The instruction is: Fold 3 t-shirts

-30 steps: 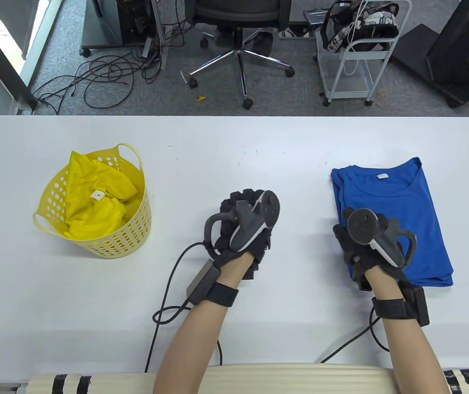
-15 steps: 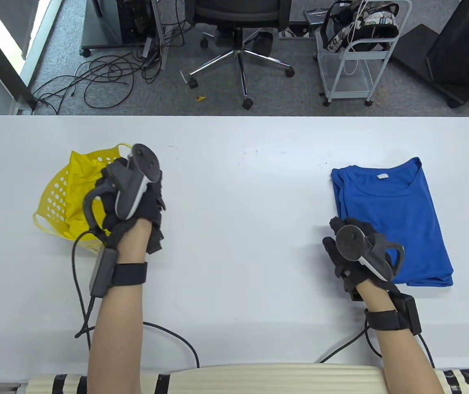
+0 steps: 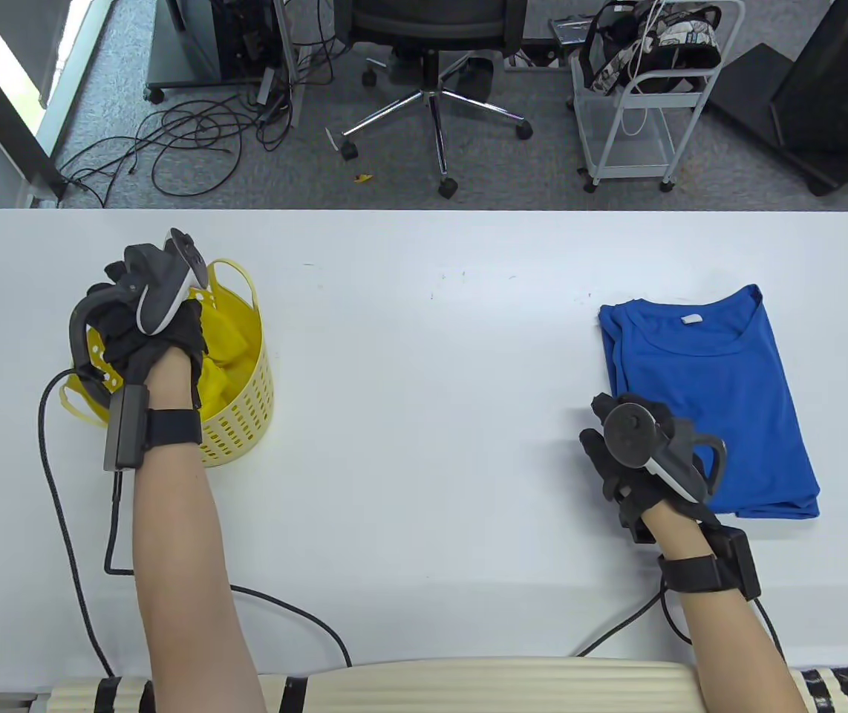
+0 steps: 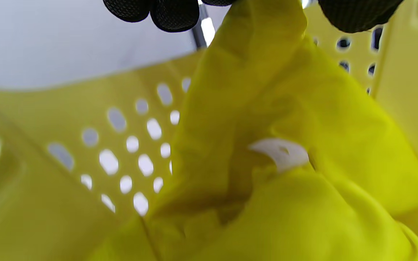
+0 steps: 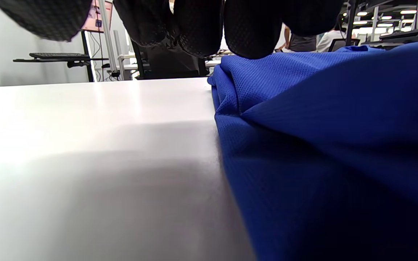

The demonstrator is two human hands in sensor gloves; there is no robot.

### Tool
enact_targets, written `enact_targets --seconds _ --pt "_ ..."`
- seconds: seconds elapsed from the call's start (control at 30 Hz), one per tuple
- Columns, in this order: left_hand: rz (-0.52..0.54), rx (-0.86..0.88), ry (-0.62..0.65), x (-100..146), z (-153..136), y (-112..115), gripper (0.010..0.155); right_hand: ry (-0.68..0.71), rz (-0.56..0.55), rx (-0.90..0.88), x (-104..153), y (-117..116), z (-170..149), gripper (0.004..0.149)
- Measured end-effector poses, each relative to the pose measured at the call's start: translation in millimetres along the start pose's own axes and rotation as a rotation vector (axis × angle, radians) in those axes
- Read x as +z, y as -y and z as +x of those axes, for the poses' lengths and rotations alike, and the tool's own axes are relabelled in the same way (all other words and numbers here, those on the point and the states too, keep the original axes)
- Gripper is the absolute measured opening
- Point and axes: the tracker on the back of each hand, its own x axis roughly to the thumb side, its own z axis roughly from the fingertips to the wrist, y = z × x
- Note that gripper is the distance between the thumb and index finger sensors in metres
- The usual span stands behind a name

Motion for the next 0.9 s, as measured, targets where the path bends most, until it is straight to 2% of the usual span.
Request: enact_targets --seconds 0.17,0.23,0.4,0.5,0.57,0.9 --pt "0.087 -0.051 -0.027 -6.6 5.0 6.5 0.071 0.001 0.036 0.0 -2.0 -4.2 0.0 0.055" --pt "0.136 -0.05 -0.022 -5.4 5.7 6.5 0.063 -0.003 0.039 -0.008 -1.9 -3.8 -0.7 0.055" --pt "0.095 -0.036 0.013 2.9 6.9 4.0 0.063 -0.007 0.043 -0.018 -2.2 -3.6 -1.3 0.055" --pt "0.109 -0.035 0.024 10.6 8.5 0.8 0.043 0.0 0.035 -0.025 -0.8 -1.3 -1.0 0.055" --pt "0.12 -0.033 0.026 15.6 8.8 -1.6 0.036 0.008 0.027 -0.028 0.4 0.4 -0.2 0.055" --pt "0.273 0.064 0.003 42.1 -5.2 -28.7 0.034 0.011 0.022 -0.047 1.2 1.2 -0.8 0.055"
